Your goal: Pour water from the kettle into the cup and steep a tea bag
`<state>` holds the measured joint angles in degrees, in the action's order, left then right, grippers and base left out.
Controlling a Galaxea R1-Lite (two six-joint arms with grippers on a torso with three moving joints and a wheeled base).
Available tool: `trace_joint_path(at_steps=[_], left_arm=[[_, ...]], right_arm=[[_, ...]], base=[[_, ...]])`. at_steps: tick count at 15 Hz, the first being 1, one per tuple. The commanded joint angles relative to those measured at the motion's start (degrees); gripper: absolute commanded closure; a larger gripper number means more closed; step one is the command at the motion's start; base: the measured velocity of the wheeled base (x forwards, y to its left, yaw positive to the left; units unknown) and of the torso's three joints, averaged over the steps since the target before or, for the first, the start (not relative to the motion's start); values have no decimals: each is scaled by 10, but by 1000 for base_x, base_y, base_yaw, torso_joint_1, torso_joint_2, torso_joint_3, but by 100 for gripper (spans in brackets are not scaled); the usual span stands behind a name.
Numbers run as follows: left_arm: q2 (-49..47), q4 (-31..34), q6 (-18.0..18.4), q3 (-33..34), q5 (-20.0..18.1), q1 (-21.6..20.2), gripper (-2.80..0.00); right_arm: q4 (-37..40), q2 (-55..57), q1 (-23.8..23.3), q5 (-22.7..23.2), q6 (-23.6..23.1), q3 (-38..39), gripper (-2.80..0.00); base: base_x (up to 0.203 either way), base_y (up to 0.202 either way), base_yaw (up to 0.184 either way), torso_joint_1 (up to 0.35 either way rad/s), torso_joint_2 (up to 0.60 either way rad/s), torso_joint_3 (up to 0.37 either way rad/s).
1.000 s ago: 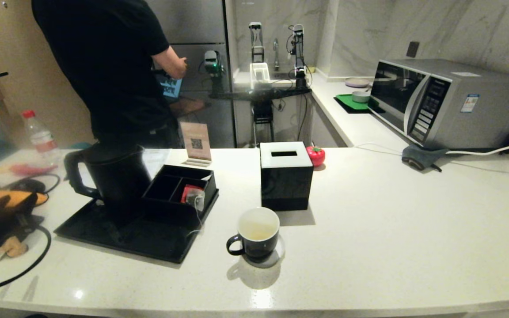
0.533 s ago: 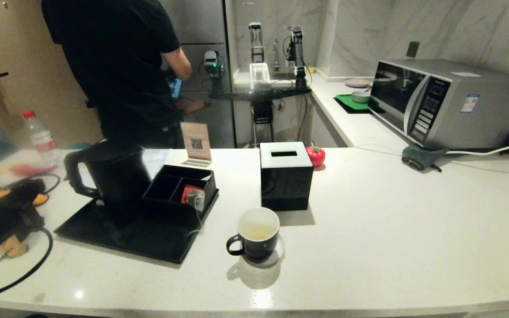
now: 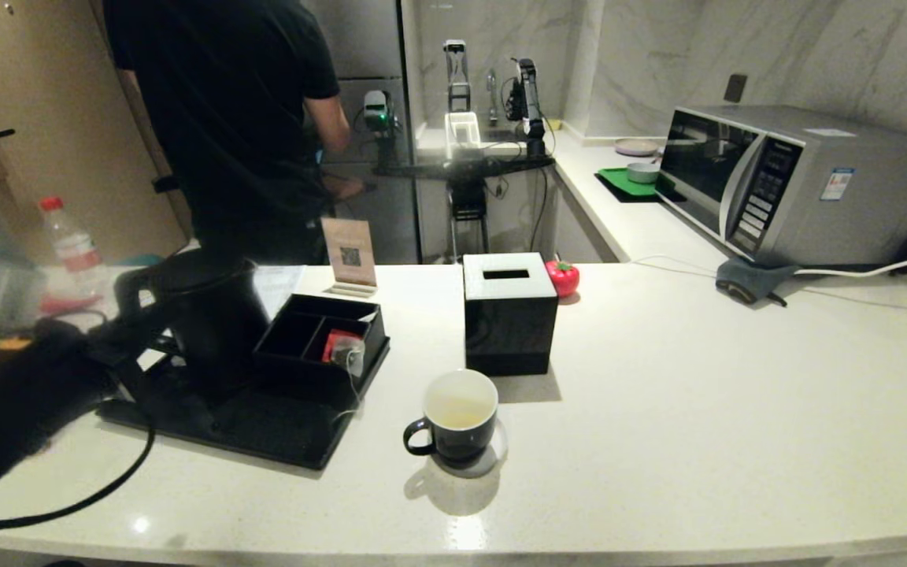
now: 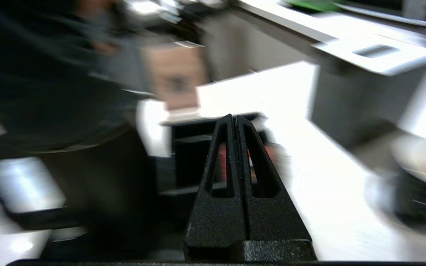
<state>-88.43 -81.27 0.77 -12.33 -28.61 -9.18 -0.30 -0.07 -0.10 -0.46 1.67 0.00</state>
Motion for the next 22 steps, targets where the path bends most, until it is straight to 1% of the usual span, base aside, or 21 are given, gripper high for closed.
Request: trace_joint_path(at_steps=[1, 2, 4, 6, 7, 9, 12, 13, 14, 17, 18, 20, 22], left_arm=[[54, 125, 0, -34, -1, 61, 0], [71, 191, 0, -56, -1, 83, 0], [104, 346, 0, -117, 0, 126, 0], [122, 471, 1, -167, 1, 158, 0], [126, 520, 1, -185, 1, 175, 0], [126, 579, 1, -206, 3, 195, 0], [116, 648, 1, -234, 6, 213, 0], [112, 670, 1, -246, 7, 216, -280], [105, 684, 1, -256, 9, 217, -280], [68, 699, 0, -295, 31, 226, -280], [56, 716, 0, -312, 35, 226, -280], [35, 777, 1, -350, 37, 227, -280], [9, 817, 1, -377, 42, 226, -280]], right_arm=[[0, 1, 0, 0, -1, 0, 0], [0, 1, 0, 0, 0, 0, 0], [0, 1, 0, 0, 0, 0, 0], [0, 1, 0, 0, 0, 0, 0], [0, 1, 0, 0, 0, 0, 0], [0, 1, 0, 0, 0, 0, 0], [0, 1, 0, 0, 0, 0, 0], [0, 1, 0, 0, -1, 0, 0], [0, 1, 0, 0, 0, 0, 0], [0, 1, 0, 0, 0, 0, 0], [0, 1, 0, 0, 0, 0, 0], [0, 1, 0, 0, 0, 0, 0], [0, 1, 0, 0, 0, 0, 0]], base=[[0, 0, 0, 0, 0, 0], [0, 0, 0, 0, 0, 0], [0, 0, 0, 0, 0, 0], [0, 0, 0, 0, 0, 0], [0, 0, 0, 0, 0, 0], [0, 0, 0, 0, 0, 0], [0, 0, 0, 0, 0, 0], [0, 0, 0, 0, 0, 0], [0, 0, 0, 0, 0, 0], [0, 0, 0, 0, 0, 0], [0, 0, 0, 0, 0, 0], [0, 0, 0, 0, 0, 0], [0, 0, 0, 0, 0, 0]])
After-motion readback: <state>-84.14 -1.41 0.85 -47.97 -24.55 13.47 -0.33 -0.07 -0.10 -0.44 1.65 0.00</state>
